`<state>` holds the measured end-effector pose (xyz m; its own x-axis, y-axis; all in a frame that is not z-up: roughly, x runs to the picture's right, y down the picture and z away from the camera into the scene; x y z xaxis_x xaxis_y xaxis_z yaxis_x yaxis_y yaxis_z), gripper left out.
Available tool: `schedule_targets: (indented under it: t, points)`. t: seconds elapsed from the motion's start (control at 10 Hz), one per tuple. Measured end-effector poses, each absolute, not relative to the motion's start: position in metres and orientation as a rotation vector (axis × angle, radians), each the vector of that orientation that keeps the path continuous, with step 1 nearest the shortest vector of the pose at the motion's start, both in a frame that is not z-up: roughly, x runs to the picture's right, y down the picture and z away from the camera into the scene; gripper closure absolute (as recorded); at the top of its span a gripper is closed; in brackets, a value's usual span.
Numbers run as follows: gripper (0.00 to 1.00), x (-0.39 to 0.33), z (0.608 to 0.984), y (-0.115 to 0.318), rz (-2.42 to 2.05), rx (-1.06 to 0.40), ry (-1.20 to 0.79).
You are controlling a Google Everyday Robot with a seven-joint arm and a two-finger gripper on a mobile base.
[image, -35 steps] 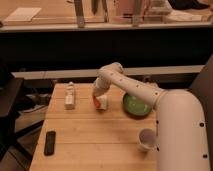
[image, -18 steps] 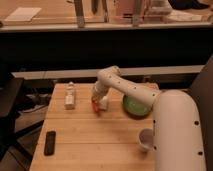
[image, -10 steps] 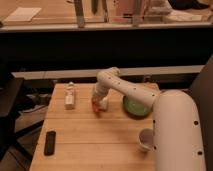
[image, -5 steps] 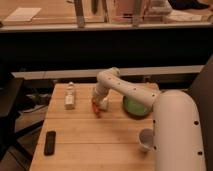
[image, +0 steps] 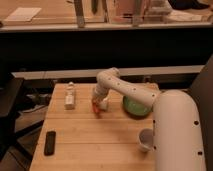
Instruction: Place the pepper on the white sponge
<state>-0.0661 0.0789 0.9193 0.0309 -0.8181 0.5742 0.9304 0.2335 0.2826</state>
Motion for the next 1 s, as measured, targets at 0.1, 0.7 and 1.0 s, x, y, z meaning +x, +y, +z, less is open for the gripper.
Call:
schedule_targets:
  t: [0.1, 0.7, 1.0]
  points:
    - [0.74, -0.064, 0.919, 0.076, -1.346, -0.166, -0.727]
    - [0.90, -0.028, 0.916, 0.062, -1.271, -0.067, -0.682]
    - [0.62, -0.034, 0.915, 0.062, -1.293, -0.079, -0.693]
